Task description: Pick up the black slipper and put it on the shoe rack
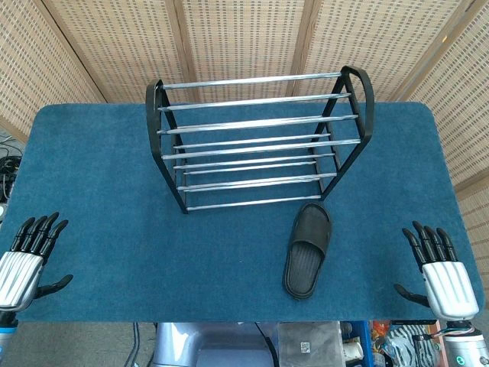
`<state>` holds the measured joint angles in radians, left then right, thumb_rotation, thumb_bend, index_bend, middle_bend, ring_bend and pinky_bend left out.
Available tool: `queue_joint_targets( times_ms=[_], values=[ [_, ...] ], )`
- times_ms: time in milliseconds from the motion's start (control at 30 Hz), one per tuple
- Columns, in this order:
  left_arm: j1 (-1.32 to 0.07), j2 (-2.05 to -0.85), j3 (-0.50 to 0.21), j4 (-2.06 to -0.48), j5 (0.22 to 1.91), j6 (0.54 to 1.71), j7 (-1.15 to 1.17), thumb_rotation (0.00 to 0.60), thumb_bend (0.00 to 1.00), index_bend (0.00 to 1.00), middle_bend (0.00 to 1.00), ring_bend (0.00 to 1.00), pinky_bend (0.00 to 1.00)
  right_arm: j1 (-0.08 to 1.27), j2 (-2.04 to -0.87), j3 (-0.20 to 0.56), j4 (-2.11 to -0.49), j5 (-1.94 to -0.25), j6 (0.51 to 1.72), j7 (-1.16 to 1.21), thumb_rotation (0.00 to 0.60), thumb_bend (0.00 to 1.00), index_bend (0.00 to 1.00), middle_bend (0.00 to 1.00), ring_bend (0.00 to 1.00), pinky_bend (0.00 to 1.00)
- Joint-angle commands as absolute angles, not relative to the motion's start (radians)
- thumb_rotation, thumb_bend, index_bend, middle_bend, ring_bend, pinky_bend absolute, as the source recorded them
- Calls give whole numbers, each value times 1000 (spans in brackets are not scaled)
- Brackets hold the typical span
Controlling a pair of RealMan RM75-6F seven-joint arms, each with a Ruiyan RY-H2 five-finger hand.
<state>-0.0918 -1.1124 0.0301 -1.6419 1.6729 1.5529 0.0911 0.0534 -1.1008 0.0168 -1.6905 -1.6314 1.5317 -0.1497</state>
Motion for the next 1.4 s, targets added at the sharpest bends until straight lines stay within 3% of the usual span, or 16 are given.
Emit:
queue_joint_targets(
  times_ms=[33, 200, 333, 567, 833, 1400],
  values=[
    [-92, -1112, 30, -1643, 1672, 1552, 91, 600, 141, 0, 0, 0, 0, 62, -1099, 4, -1681, -1653, 1518, -136, 600, 0, 0, 0, 0, 0],
    [-91, -1110, 27, -1643, 1673, 1555, 84, 600, 142, 0, 0, 0, 0, 85, -1106, -18, -1654, -1712, 1491, -120, 600, 0, 0, 0, 0, 0],
    [-96, -1111, 22, -1641, 1665, 1545, 80, 600, 141, 0, 0, 0, 0, 219, -1146, -46, -1472, -1949, 1448, -46, 600, 0, 0, 0, 0, 0],
    [-103, -1110, 11, -1643, 1639, 1528, 75, 600, 142, 0, 0, 0, 0, 386, -1222, -74, -1280, -2124, 1377, 38, 600, 0, 0, 0, 0, 0],
    [-115, -1115, 2, -1642, 1611, 1496, 81, 600, 142, 0, 0, 0, 0, 515, -1350, -92, -1113, -2206, 1340, 59, 600, 0, 0, 0, 0, 0],
    [-132, -1118, -9, -1639, 1571, 1456, 83, 600, 142, 0, 0, 0, 0, 718, -1367, -140, -1192, -2193, 1073, -56, 600, 0, 0, 0, 0, 0]
  ],
)
